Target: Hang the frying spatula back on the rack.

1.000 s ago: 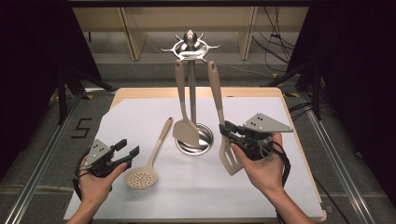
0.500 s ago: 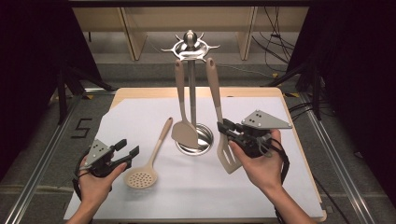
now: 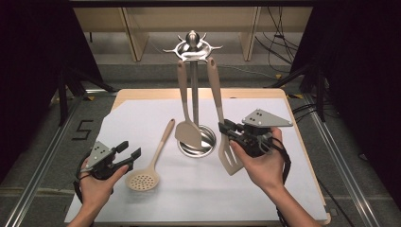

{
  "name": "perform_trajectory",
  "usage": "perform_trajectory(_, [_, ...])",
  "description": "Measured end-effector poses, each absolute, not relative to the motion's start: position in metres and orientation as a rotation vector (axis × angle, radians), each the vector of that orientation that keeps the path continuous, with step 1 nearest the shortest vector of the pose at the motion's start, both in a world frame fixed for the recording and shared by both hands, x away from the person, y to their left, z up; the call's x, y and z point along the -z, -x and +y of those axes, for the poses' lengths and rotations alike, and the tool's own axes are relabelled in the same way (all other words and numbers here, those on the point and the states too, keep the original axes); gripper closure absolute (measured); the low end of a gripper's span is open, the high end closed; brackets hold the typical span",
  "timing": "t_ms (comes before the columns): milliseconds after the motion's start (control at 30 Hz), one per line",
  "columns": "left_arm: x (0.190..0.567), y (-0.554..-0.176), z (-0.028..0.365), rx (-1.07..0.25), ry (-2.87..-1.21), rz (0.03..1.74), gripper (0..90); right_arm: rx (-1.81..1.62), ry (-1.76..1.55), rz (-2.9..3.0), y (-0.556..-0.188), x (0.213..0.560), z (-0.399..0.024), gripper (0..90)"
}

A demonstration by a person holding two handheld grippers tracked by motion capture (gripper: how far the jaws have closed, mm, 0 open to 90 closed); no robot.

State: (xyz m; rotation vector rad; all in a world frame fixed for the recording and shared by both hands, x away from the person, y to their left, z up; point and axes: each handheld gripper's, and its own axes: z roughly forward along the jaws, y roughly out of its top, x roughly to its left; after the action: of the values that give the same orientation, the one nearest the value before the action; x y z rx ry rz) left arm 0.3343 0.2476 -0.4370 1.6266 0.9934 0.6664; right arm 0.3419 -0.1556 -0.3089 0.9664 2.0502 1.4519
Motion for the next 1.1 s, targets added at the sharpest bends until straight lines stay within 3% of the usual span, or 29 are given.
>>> perform_trajectory(1100, [0.437,-0.334,0.248,-0.667,-1.631,0.996,41.2,-1.403,-0.965,2.079,-0.354,0.313,-0.144,77.8])
